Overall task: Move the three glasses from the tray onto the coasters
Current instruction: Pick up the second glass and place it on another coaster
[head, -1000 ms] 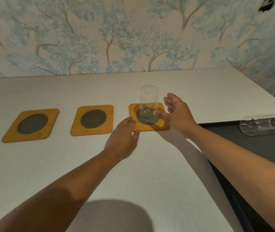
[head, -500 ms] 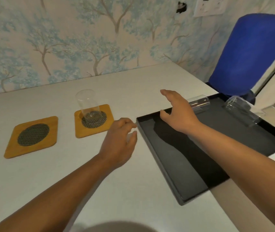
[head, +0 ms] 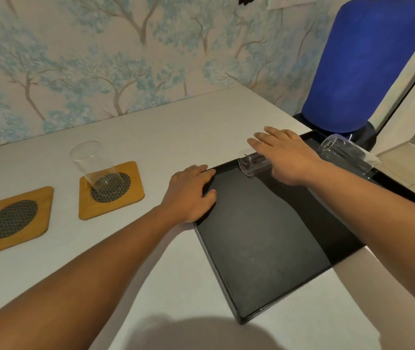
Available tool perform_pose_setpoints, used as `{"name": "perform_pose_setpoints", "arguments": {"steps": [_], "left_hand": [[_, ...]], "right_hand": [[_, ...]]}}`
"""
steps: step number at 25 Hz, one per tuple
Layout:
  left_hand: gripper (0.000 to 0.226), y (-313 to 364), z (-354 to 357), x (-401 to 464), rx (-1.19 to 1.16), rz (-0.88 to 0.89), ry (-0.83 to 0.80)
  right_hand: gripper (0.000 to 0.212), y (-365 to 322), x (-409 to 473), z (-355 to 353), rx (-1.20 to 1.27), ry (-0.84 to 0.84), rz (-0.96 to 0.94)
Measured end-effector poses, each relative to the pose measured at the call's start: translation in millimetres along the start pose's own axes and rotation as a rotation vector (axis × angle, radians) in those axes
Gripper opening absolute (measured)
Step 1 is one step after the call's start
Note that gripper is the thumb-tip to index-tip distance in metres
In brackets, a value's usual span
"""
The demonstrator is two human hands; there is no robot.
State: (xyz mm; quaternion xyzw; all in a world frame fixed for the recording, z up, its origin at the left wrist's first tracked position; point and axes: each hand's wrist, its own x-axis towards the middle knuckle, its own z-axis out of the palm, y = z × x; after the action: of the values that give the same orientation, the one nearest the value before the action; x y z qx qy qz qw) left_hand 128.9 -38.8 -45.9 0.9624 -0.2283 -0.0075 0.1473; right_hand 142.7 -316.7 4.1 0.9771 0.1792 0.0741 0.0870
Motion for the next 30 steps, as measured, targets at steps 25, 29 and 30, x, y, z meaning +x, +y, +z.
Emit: {"name": "perform_pose_setpoints", "arguments": {"steps": [25, 29, 30], "left_hand": [[0.049, -26, -17, -46, -0.131, 0.070, 0.273], [0.041, -79, -29, -112, -0.136, -0.021, 0.324], [0.040, -95, -31, -130, -0.125, -0.051, 0.331]], "right_hand": [[0.082, -47, 5, -27, 0.528, 0.266, 0.026], [0.082, -108, 13, -39, 0.725, 0.289, -0.014], [0.081, -127, 15, -41, 0.775, 0.274, -0.032]]}}
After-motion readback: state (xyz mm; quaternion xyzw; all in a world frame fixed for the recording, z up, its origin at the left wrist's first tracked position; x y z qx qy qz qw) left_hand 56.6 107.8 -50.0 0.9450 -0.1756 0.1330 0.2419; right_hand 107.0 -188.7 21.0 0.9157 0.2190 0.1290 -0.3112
